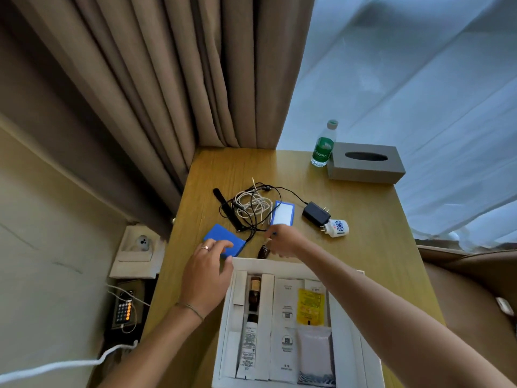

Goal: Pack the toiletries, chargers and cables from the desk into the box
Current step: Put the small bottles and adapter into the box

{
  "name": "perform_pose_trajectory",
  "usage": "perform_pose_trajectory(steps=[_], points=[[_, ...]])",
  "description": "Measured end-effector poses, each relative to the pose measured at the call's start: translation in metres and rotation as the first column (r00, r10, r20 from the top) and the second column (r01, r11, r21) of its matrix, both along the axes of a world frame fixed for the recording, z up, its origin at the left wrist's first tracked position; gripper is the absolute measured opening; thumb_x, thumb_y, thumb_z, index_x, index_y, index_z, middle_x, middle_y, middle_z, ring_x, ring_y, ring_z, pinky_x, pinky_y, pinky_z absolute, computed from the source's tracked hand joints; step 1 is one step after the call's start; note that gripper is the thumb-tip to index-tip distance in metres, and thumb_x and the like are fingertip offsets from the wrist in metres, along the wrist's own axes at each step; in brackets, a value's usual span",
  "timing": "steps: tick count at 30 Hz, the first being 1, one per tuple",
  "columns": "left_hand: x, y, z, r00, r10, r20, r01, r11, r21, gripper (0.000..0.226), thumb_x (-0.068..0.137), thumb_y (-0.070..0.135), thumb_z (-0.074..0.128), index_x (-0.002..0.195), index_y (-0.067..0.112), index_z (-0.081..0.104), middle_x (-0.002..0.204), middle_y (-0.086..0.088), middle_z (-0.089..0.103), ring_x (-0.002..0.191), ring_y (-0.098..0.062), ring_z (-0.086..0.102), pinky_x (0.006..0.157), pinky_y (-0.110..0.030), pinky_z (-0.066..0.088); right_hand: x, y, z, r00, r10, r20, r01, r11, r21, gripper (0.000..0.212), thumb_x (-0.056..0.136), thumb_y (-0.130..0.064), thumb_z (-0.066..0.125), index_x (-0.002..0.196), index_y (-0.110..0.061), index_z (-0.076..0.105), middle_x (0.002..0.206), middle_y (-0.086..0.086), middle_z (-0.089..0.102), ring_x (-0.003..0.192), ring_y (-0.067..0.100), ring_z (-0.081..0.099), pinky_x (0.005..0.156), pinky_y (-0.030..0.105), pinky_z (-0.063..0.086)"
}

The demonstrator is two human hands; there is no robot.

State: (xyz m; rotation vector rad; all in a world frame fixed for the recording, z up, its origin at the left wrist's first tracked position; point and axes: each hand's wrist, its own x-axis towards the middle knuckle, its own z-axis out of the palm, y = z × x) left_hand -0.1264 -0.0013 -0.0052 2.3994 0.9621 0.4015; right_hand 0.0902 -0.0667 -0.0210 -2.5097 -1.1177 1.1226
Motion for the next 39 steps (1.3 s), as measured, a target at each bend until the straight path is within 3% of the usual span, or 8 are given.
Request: perform_pose_trajectory(steps=[3,7,11,14,18,26,34,39], points=[[-0.004,0.012,-0.003,1.000,0.005,0.002,-0.005,0.999,-0.040,0.022,0.094,0.019,0.058,0.115,0.022,0.065,0.107,0.009,0.061,0.102,-0.010,0.056,0.079,-0.028,0.051,0.001,0.017,-0.017,0.989,0.038,-0.145,-0.068,0.976,-0.207,0.036,0.100,-0.025,0.054,0.134,-0.014,0.054,0.118,0.018,0.067,0.077,0.024,0.065,0.063,0.031,0.057],[-0.006,0.023,-0.002,0.999,-0.023,-0.032,0.022,0.999,-0.030,0.023,0.093,0.019,0.059,0.115,0.024,0.065,0.105,0.010,0.062,0.100,-0.011,0.057,0.078,-0.030,0.052,-0.001,0.027,-0.036,0.984,-0.043,-0.172,-0.009,0.957,-0.290,0.034,0.101,-0.031,0.052,0.129,-0.012,0.057,0.104,0.013,0.066,0.077,0.023,0.068,0.061,0.027,0.056],[-0.001,0.029,0.002,0.996,-0.075,-0.053,0.075,0.997,-0.001,0.022,0.093,0.018,0.058,0.113,0.024,0.065,0.104,0.010,0.062,0.098,-0.010,0.057,0.078,-0.028,0.052,0.002,0.031,-0.046,0.962,-0.123,-0.243,0.077,0.979,-0.189,0.034,0.097,-0.015,0.056,0.127,0.000,0.061,0.093,0.010,0.064,0.077,0.024,0.064,0.066,0.035,0.057],[0.008,0.033,0.005,0.994,-0.095,-0.049,0.095,0.995,0.002,0.019,0.093,0.018,0.058,0.109,0.024,0.066,0.102,0.013,0.062,0.095,-0.007,0.057,0.075,-0.022,0.047,0.006,0.025,-0.042,0.911,-0.282,-0.302,0.264,0.959,-0.102,0.025,0.098,-0.019,0.057,0.122,-0.012,0.057,0.095,0.007,0.057,0.074,0.020,0.061,0.054,0.027,0.055],[0.028,0.034,0.009,0.991,-0.128,-0.045,0.127,0.992,-0.009,0.018,0.094,0.017,0.056,0.107,0.026,0.065,0.099,0.013,0.061,0.092,-0.007,0.056,0.069,-0.019,0.045,0.015,0.011,-0.025,0.767,-0.436,-0.471,0.489,0.872,-0.011,0.002,0.098,-0.021,0.054,0.099,-0.020,0.054,0.098,0.010,0.052,0.075,0.022,0.058,0.045,0.022,0.052],[0.112,0.005,0.016,0.973,-0.228,-0.040,0.226,0.972,-0.063,0.019,0.094,0.018,0.056,0.108,0.025,0.067,0.096,0.007,0.066,0.090,-0.011,0.061,0.072,-0.032,0.054,0.053,-0.054,0.014,0.561,-0.570,-0.601,0.782,0.602,0.159,0.006,0.090,-0.015,0.061,0.090,-0.011,0.056,0.071,0.011,0.067,0.050,0.017,0.059,0.051,0.025,0.046],[0.215,-0.049,0.000,0.892,-0.398,-0.213,0.390,0.917,-0.082,0.024,0.093,0.020,0.051,0.113,0.024,0.063,0.105,0.001,0.067,0.097,-0.019,0.062,0.079,-0.035,0.053,0.103,-0.136,0.021,0.469,-0.622,-0.627,0.881,0.381,0.282,0.021,0.085,-0.008,0.068,0.075,-0.010,0.050,0.076,0.013,0.059,0.069,0.025,0.058,0.062,0.038,0.052],[0.268,-0.081,-0.025,0.813,-0.420,-0.404,0.437,0.898,-0.054,0.032,0.094,0.020,0.055,0.126,0.023,0.059,0.123,-0.005,0.059,0.107,-0.024,0.059,0.075,-0.031,0.046,0.123,-0.169,0.012,0.433,-0.625,-0.650,0.899,0.348,0.265,0.028,0.085,-0.008,0.069,0.068,-0.014,0.048,0.075,0.009,0.067,0.068,0.020,0.062,0.053,0.028,0.054]])
